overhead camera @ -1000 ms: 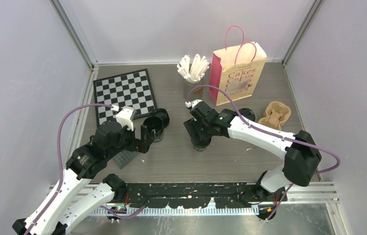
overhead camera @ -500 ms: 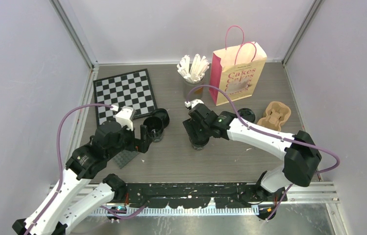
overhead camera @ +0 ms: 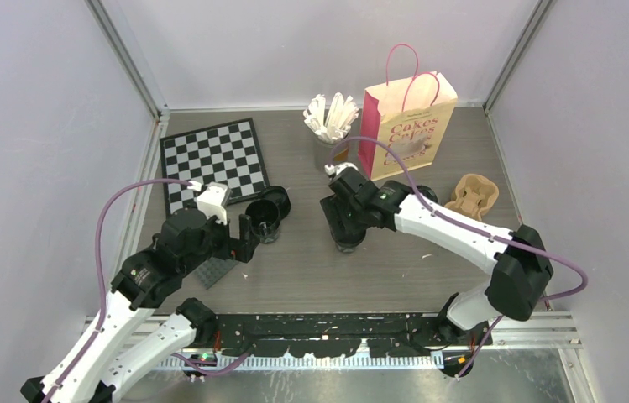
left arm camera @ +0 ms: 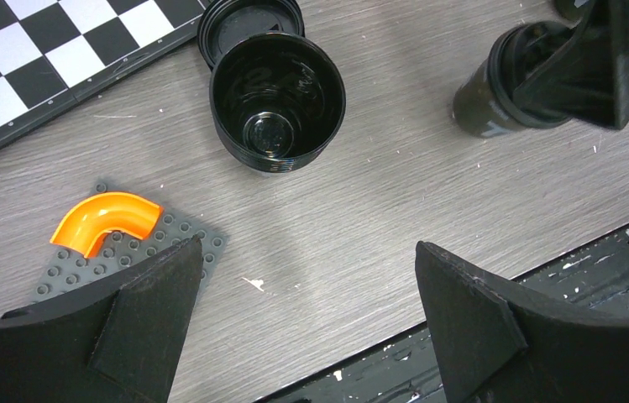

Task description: Pack the takeout coffee

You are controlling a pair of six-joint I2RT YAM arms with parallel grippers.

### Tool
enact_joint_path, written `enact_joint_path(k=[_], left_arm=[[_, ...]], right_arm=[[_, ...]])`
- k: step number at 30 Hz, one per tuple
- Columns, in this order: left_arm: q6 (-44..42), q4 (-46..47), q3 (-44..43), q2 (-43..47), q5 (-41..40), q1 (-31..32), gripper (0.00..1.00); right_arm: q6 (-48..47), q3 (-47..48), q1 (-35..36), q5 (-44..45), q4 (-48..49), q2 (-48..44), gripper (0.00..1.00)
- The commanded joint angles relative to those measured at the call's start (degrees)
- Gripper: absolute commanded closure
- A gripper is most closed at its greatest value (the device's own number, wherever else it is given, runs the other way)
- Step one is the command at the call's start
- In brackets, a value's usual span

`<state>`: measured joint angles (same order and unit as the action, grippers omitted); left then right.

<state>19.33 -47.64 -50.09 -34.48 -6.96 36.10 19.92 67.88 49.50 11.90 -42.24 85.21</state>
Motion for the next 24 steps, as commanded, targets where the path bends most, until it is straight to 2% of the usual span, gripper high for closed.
enact_joint_path(k=[1, 4, 9, 17, 24], left_arm=[[-0.4, 0.6, -0.1, 0.0, -0.2, -0.1, 0.0], [-0.4, 0.5, -0.2, 0.0, 0.2, -0.1, 0.0], [-0.5, 1.2, 0.1, 0.8, 1.5, -0.1, 0.0], [-1.3, 1.9, 0.1, -1.0, 4.9, -0.1, 0.0], [-1.4, 2.2, 0.2, -0.9, 5.8, 0.0, 0.0]], right_arm=[[1.4, 4.1, -3.5, 0.5, -3.9, -4.8, 0.21], [1.8, 4.0, -6.1, 0.3, -6.6, -5.5, 0.21], [4.0, 1.0, -10.4, 6.7, -11.1, -8.0, 0.21], [5.1, -4.9, -22.0, 7.0, -11.2, -14.4, 0.2], [6.8, -9.9, -25.7, 7.2, -10.5, -15.7, 0.19]])
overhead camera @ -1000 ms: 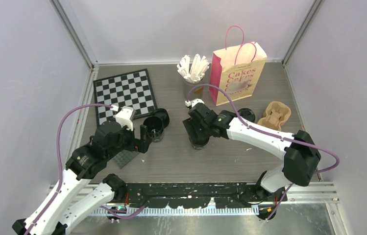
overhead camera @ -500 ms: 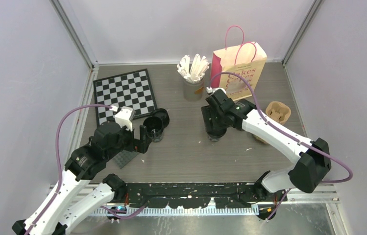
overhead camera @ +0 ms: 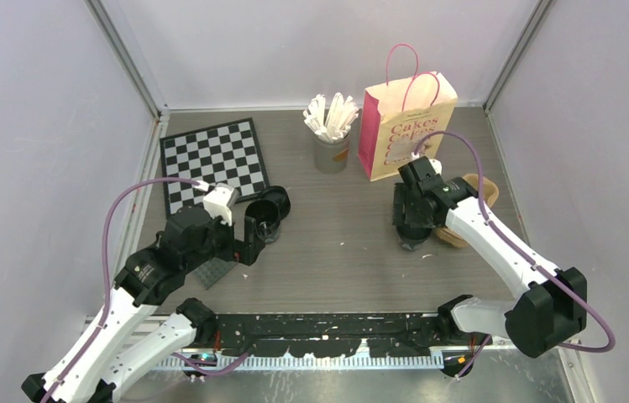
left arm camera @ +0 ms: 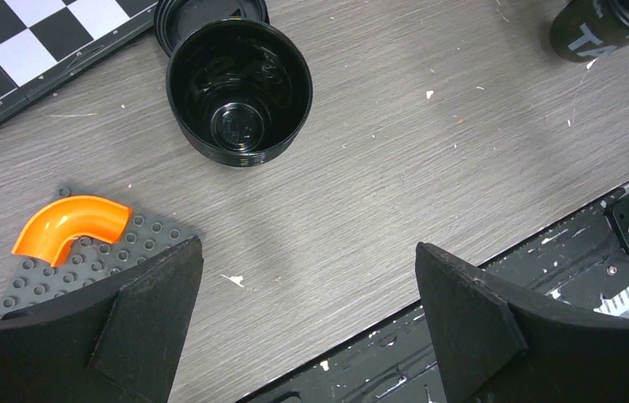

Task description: Pack the takeout coffee

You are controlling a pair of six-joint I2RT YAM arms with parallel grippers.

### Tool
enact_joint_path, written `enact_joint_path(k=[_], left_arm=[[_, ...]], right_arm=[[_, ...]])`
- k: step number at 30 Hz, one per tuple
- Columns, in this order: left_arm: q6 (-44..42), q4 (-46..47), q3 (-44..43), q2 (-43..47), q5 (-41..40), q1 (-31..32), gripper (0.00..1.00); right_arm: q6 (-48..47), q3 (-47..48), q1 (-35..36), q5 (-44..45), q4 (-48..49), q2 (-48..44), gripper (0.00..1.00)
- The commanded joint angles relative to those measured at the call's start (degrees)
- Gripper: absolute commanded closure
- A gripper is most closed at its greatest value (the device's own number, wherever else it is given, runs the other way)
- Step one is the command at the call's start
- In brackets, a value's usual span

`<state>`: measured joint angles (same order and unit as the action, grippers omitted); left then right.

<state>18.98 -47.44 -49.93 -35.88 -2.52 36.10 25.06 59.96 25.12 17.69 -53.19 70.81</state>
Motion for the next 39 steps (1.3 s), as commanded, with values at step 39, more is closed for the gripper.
enact_joint_path(k=[39], left_arm=[[-1.8, 0.8, -0.1, 0.5, -1.8, -0.1, 0.0]], right_arm=[[15.4, 21.5, -5.5, 7.2, 23.8, -0.4, 0.11]])
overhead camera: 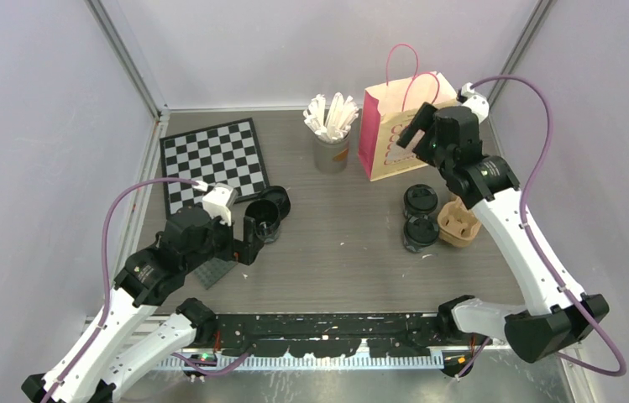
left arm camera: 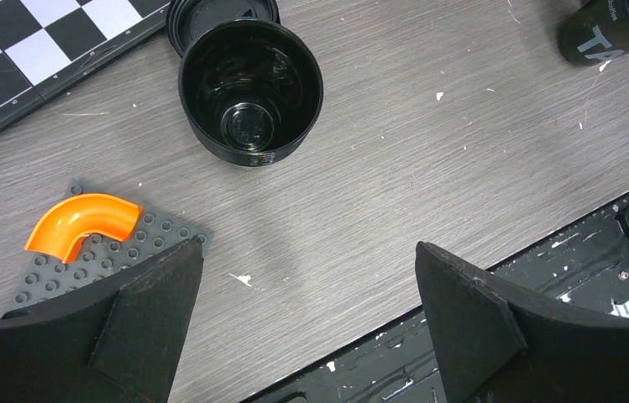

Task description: Pack the takeout coffee

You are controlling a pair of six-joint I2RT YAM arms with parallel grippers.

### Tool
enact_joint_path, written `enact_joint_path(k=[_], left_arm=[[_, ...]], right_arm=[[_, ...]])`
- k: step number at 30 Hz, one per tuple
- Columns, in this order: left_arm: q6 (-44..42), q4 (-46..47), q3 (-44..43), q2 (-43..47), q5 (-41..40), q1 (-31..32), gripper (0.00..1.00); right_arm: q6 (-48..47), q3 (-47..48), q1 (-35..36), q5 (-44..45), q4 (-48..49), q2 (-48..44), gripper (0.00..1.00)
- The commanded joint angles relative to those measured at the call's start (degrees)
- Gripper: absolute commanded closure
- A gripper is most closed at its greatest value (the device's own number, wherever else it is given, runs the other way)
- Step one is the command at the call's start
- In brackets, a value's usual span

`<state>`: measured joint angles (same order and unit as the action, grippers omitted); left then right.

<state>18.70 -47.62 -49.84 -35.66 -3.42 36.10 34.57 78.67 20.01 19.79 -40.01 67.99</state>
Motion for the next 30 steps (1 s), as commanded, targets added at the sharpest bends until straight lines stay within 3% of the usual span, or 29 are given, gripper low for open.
enact_joint_path(k=[1, 4, 9, 15, 18, 30], left_arm=[[-1.7, 1.1, -0.1, 0.3, -0.9, -0.1, 0.0], [-2.2, 1.4, -0.2, 0.2, -0.9, -0.1, 0.0], [-2.2, 1.3, -0.2, 0.2, -1.3, -0.1, 0.0], [-1.6, 0.7, -0.2, 1.2, -3.1, -0.1, 0.0], [-1.6, 1.0, 0.0, 2.1, -2.8, 0.0, 0.0], [-1.6, 1.5, 0.4, 3.2, -0.3, -0.1, 0.0]], right_arm=[[5.0, 3.0, -0.5, 4.0, 12.8, 2.9, 0.11], [0.0, 4.1, -0.7, 1.7, 17.7, 5.2, 0.11], [-3.2, 10.9, -1.4, 6.2, 18.3, 10.9, 0.1], [-2.8, 18.8, -2.4, 7.5, 17.9, 18.2, 0.18], [-2.5, 20.1, -2.9, 11.8, 18.4, 20.2, 0.2], [-1.4, 20.0, -3.4, 11.1, 26.0, 25.5, 0.3]])
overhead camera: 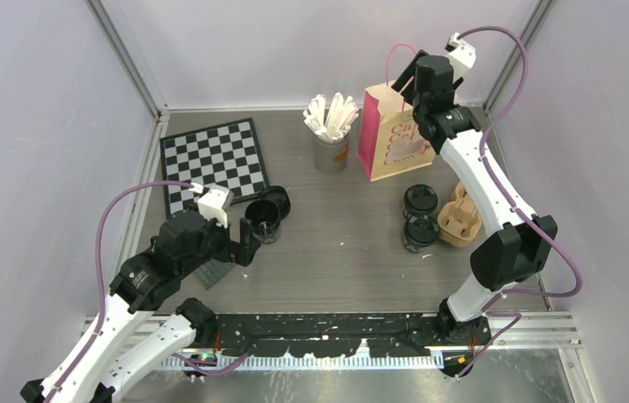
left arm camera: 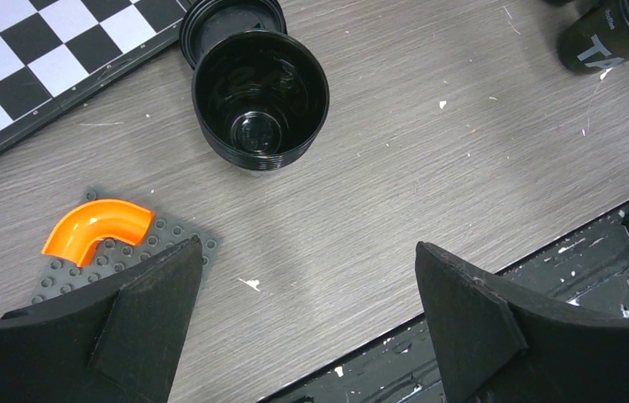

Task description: Pack the takeout coffee

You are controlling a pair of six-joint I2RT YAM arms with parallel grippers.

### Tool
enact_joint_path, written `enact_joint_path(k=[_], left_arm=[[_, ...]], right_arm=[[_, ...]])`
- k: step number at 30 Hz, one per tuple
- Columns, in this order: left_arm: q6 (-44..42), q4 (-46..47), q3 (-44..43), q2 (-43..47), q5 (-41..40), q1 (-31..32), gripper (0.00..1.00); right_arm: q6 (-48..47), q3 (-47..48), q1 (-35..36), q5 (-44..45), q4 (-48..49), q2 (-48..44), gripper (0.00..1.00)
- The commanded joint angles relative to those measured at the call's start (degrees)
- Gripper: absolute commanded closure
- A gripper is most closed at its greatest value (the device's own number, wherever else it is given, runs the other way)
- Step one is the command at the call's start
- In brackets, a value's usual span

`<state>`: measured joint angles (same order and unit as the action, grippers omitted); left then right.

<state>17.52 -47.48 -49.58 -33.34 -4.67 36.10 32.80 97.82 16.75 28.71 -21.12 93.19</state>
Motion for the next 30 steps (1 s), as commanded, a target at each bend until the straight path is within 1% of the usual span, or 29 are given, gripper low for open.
enact_joint_path(k=[1, 5, 7, 10, 13, 17, 20, 24, 30], left_arm=[[-0.3, 1.3, 0.2, 1.0, 0.7, -0.1, 0.0], [-0.3, 1.4, 0.3, 1.4, 0.4, 0.0, 0.0], [-0.3, 1.4, 0.3, 1.4, 0.4, 0.0, 0.0], [-0.4, 1.4, 0.3, 1.5, 0.4, 0.0, 0.0], [-0.4, 1.4, 0.2, 1.4, 0.3, -0.1, 0.0], [-0.5, 1.4, 0.2, 1.5, 0.3, 0.0, 0.0], [-0.4, 1.3, 0.3, 1.6, 0.3, -0.1, 0.0], [-0.4, 1.3, 0.3, 1.5, 0.2, 0.0, 0.0], [-0.6, 1.3, 0.3, 1.8, 1.5, -0.1, 0.0]], right_arm=[[0.2, 1.0, -0.1, 2.6, 7.4, 0.9, 0.3], [-0.4, 2.5, -0.4, 1.7, 7.4, 3.1, 0.33], [-1.1, 3.4, -0.5, 0.4, 7.3, 4.0, 0.37], [-2.5, 4.1, -0.5, 0.5, 7.5, 4.3, 0.52], [-4.3, 4.9, -0.7, -0.6, 7.8, 3.8, 0.69], [-7.1, 6.0, -0.9, -3.9, 8.7, 2.7, 0.85], [-9.8, 7.2, -1.2, -5.2, 8.7, 2.5, 0.99], [-12.2, 8.9, -2.0, -7.6, 8.3, 3.1, 1.0], [-15.1, 11.7, -2.1, -8.5, 6.9, 2.4, 1.0]])
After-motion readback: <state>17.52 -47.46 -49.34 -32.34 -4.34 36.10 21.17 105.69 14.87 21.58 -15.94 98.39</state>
